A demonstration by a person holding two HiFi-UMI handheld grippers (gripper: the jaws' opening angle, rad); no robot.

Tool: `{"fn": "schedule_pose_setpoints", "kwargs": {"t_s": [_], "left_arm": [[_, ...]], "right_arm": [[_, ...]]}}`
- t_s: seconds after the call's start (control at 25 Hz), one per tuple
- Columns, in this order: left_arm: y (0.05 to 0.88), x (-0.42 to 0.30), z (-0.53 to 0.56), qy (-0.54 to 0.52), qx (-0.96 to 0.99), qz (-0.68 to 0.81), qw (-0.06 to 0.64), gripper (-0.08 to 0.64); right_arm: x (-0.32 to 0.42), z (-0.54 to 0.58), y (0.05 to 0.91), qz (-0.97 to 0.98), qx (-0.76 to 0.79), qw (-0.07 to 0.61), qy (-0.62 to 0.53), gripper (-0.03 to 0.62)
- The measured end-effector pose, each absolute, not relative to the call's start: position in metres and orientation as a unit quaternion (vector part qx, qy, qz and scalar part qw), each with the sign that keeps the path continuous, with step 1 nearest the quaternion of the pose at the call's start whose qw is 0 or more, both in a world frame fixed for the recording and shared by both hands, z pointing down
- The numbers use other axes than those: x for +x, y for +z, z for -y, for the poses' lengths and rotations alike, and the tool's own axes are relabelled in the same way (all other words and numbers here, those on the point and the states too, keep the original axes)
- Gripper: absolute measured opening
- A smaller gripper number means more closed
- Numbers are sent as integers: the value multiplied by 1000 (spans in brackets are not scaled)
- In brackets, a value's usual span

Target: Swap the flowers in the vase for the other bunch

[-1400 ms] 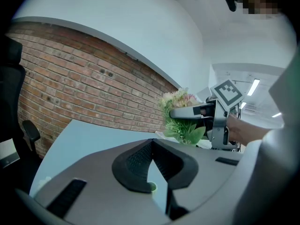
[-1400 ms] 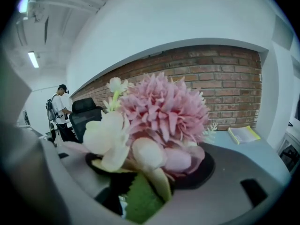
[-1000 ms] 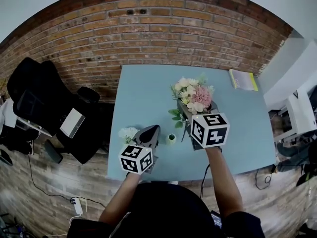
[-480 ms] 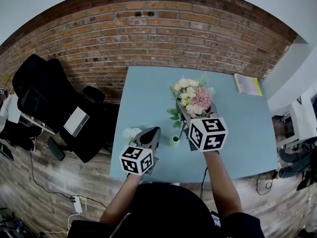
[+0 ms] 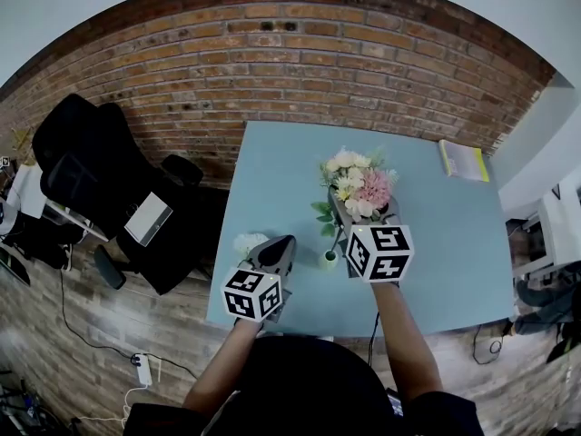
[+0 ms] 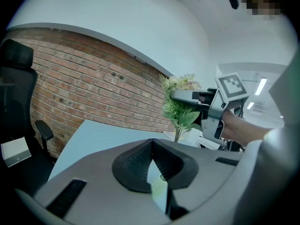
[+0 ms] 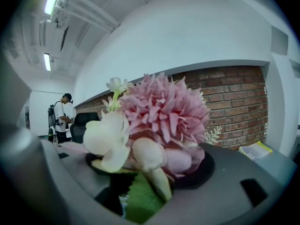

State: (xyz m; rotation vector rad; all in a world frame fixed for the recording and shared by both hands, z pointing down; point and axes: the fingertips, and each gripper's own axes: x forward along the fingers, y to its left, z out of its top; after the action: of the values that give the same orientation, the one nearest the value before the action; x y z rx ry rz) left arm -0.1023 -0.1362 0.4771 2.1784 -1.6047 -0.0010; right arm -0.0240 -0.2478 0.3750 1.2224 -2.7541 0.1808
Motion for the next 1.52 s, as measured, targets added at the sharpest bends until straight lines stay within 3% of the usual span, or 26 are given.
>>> {"fn": "schedule_pose_setpoints", "kwargs": {"t_s": [1.52], "left_arm": [[497, -111, 148, 13, 789, 567, 237, 8]], "right_arm": [[-29, 236, 484, 902, 414, 94, 80, 335]]}}
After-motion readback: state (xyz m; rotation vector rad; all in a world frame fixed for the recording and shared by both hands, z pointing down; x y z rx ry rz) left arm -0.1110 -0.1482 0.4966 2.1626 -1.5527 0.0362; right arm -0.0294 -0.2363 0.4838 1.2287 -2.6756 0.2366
